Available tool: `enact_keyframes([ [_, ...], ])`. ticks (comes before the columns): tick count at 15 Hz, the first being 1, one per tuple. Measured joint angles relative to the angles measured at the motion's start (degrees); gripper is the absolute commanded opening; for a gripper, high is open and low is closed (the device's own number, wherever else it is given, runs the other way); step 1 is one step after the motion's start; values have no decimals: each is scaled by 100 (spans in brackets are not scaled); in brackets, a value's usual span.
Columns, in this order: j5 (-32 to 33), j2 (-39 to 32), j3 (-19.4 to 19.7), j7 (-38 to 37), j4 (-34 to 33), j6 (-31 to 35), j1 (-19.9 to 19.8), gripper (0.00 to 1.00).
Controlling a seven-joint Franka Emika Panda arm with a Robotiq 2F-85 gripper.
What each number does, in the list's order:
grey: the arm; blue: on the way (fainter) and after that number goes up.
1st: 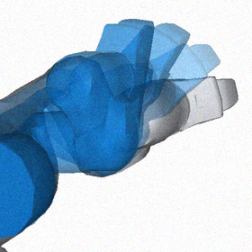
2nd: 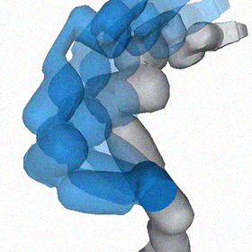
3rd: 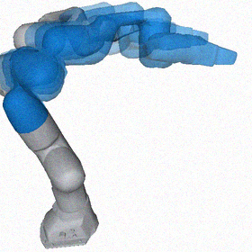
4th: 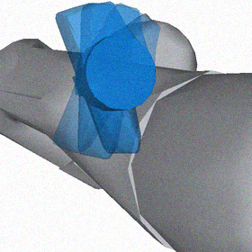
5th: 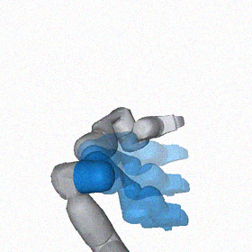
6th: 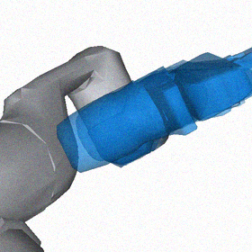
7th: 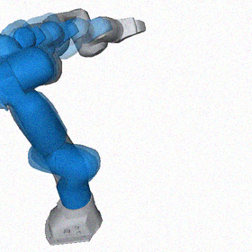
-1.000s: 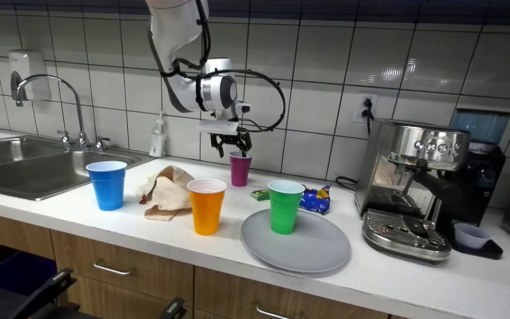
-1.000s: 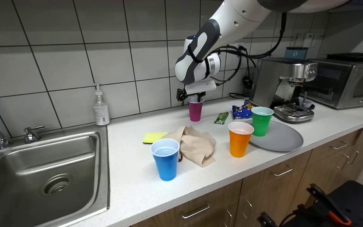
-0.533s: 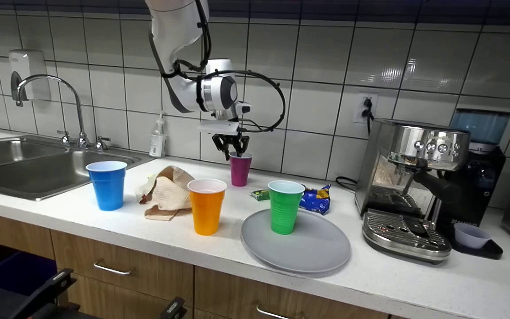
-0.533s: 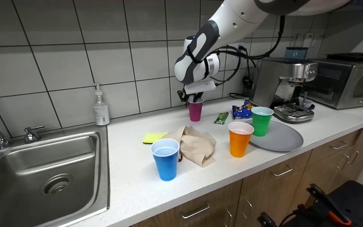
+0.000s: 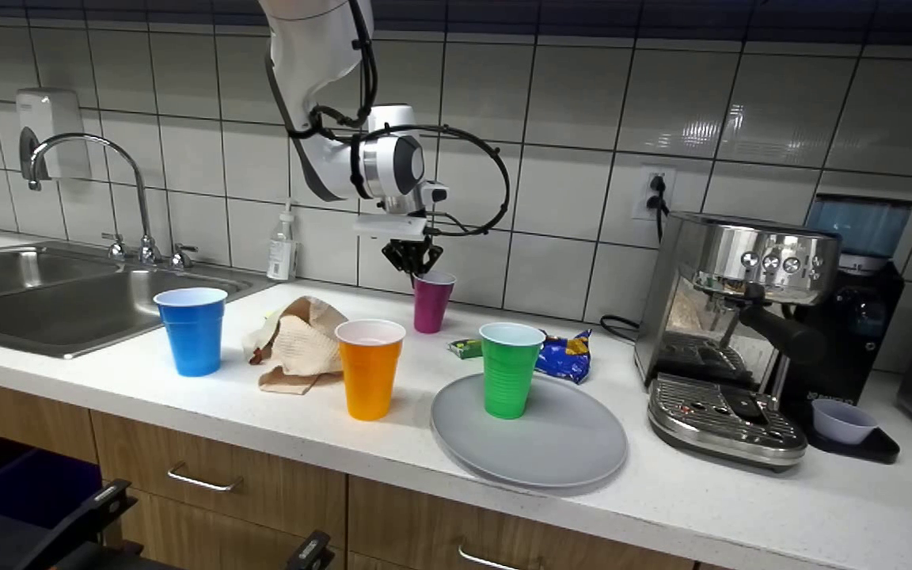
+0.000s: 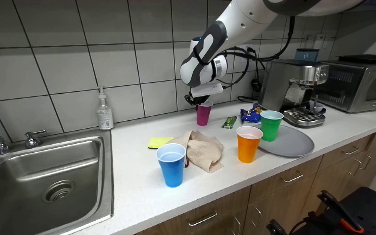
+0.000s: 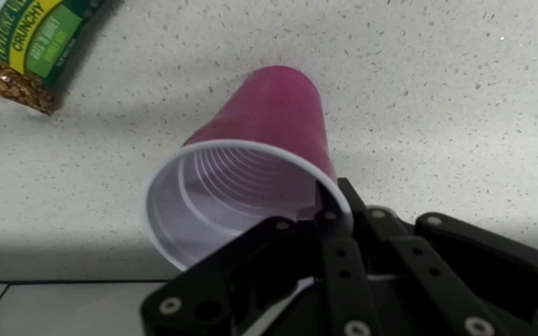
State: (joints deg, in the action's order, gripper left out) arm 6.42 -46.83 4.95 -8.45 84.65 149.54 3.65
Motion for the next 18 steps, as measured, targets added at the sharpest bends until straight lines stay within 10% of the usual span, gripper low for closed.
enact_keyframes([
  [18, 2, 996, -62, 12, 1299, -15, 110, 1],
])
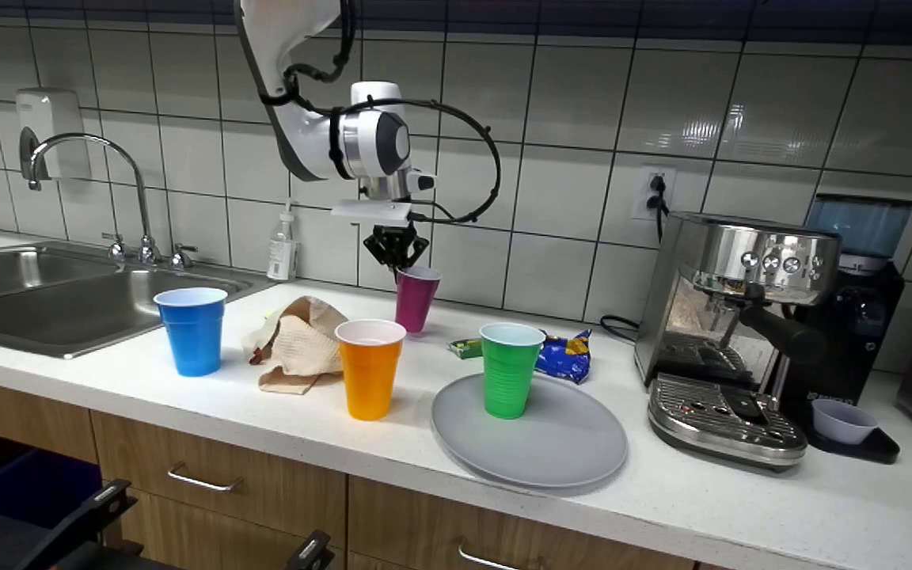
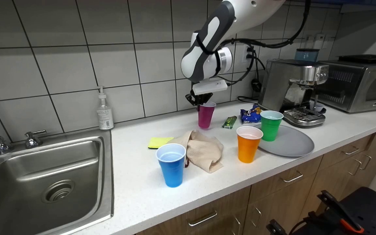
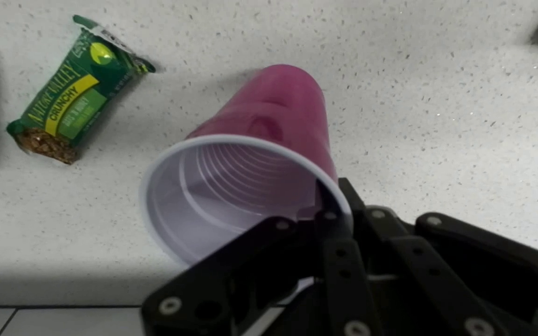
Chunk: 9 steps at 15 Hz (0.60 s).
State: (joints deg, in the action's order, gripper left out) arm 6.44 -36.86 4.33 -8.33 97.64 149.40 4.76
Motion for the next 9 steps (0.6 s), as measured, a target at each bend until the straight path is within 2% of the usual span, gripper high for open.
enact_keyframes([
  [9, 9, 840, -16, 0, 995, 7, 149, 1],
])
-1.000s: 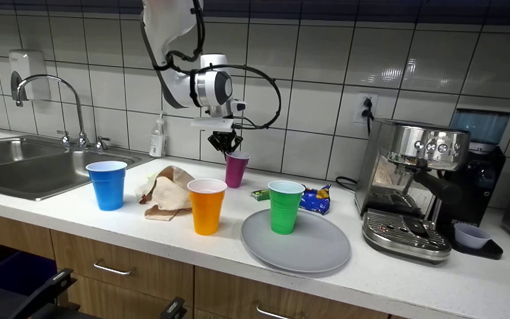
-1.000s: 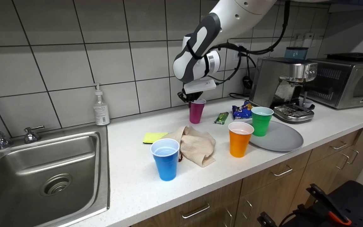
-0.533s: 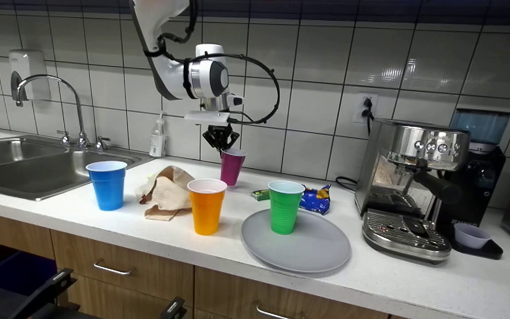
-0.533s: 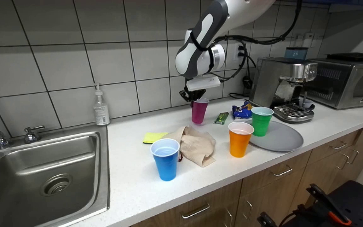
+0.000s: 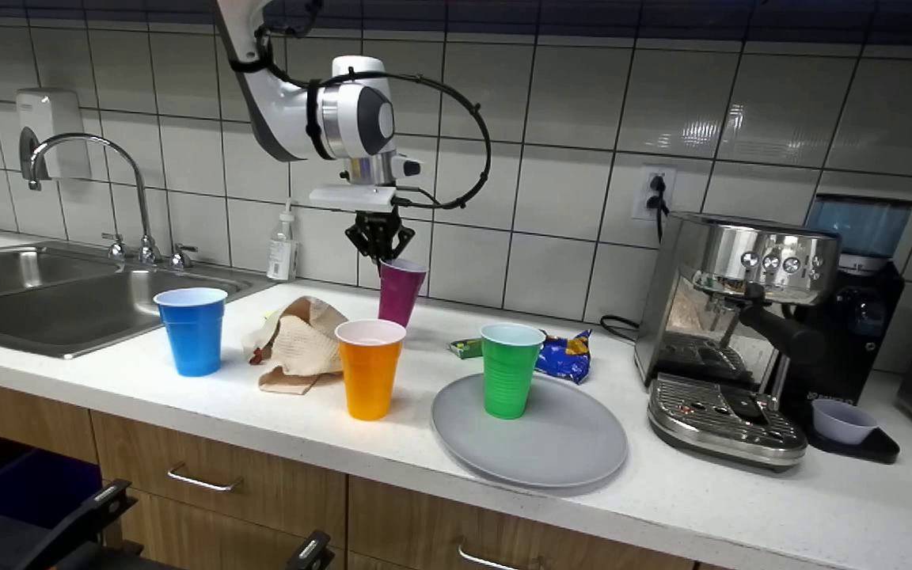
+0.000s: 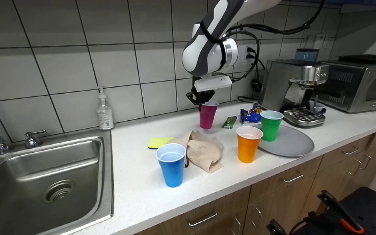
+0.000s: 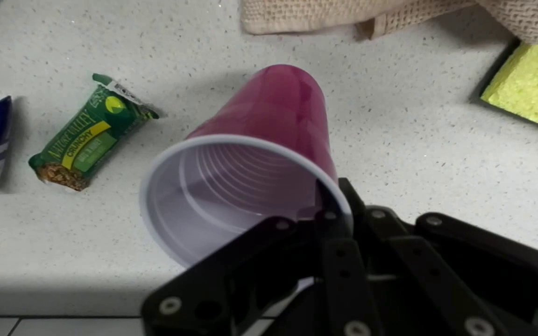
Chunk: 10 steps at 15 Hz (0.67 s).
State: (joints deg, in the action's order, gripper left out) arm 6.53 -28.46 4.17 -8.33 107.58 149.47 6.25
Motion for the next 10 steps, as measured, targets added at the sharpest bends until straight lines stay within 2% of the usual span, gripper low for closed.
enact_keyframes([
  [10, 25, 739, -5, -5, 650, 4, 138, 1],
])
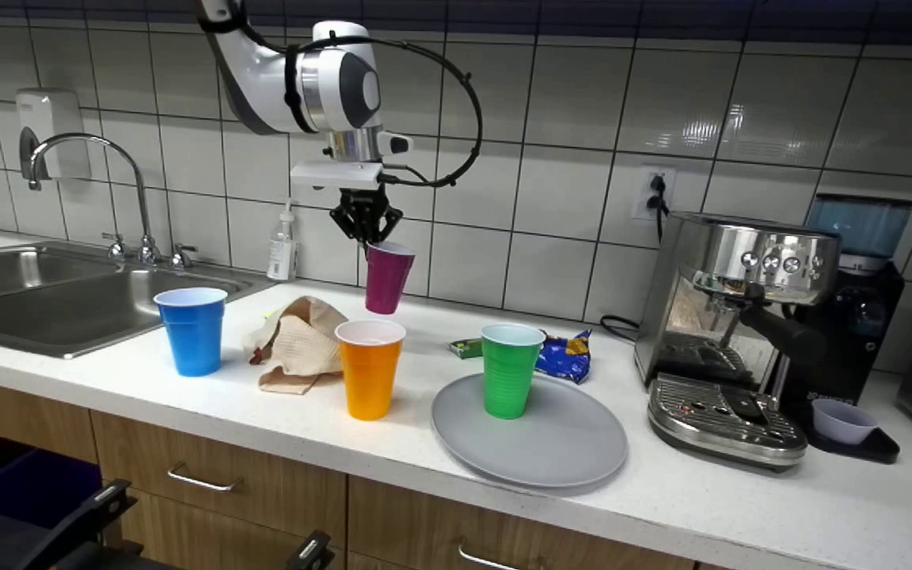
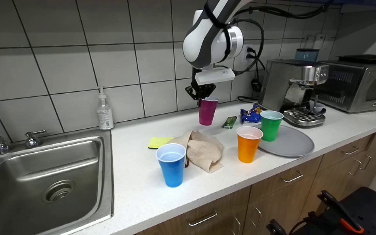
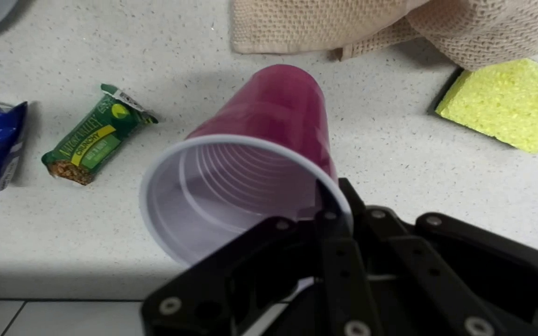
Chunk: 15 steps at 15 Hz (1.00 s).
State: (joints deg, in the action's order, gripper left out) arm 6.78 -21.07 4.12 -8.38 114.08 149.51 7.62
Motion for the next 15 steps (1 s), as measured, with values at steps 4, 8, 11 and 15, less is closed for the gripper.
enact_keyframes([
  [4, 4, 208, -1, -81, 218, 0, 22, 1],
  [8, 42, 380, -1, -274, 377, 0, 87, 1],
  [11, 57, 577, -1, -281, 539, 0, 102, 1],
  [15, 65, 941, -1, -280, 829, 0, 97, 1],
])
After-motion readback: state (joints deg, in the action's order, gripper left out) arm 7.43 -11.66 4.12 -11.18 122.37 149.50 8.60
